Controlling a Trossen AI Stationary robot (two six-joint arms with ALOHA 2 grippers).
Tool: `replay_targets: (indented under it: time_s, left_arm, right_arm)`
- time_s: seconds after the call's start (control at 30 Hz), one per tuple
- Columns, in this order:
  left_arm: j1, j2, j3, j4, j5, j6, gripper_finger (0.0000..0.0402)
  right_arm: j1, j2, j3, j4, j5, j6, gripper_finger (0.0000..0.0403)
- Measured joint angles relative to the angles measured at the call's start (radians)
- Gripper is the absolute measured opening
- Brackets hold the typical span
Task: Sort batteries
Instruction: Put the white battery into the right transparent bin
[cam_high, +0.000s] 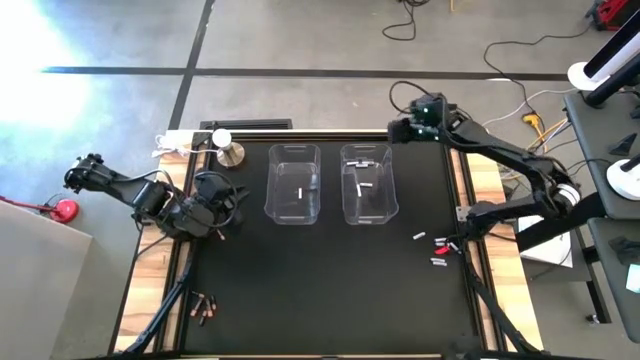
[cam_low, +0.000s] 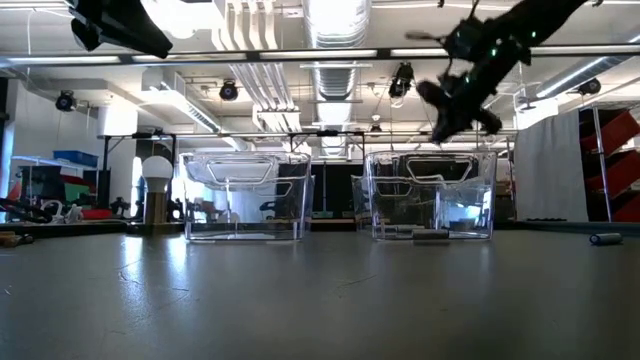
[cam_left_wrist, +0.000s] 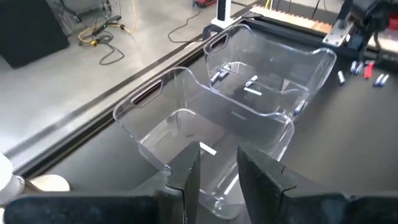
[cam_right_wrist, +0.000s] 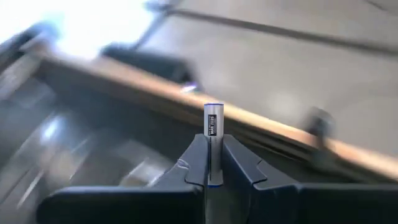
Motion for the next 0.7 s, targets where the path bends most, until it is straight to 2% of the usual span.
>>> replay_targets:
  time_s: [0.1,0.3,0.5,0.7]
  left_arm:
    - [0.0,0.0,0.0,0.0,-0.006,0.041,0.0087]
    - [0.0,-0.001,0.0,0.001,-0.011,0.073,0.0087]
    - [0.0,-0.001,0.0,0.005,-0.011,0.066,0.0087]
    - [0.0,0.002,0.019,0.015,-0.011,0.064,0.0087]
  right_arm:
    - [0.111,-0.007,0.063,-0.099,-0.084,-0.199,0.0019]
    - [0.307,0.063,0.129,-0.249,-0.088,-0.429,0.0019]
    - [0.379,0.236,0.187,-0.273,-0.085,-0.529,0.0021]
    - [0.379,0.455,0.31,-0.357,-0.086,-0.673,0.0021]
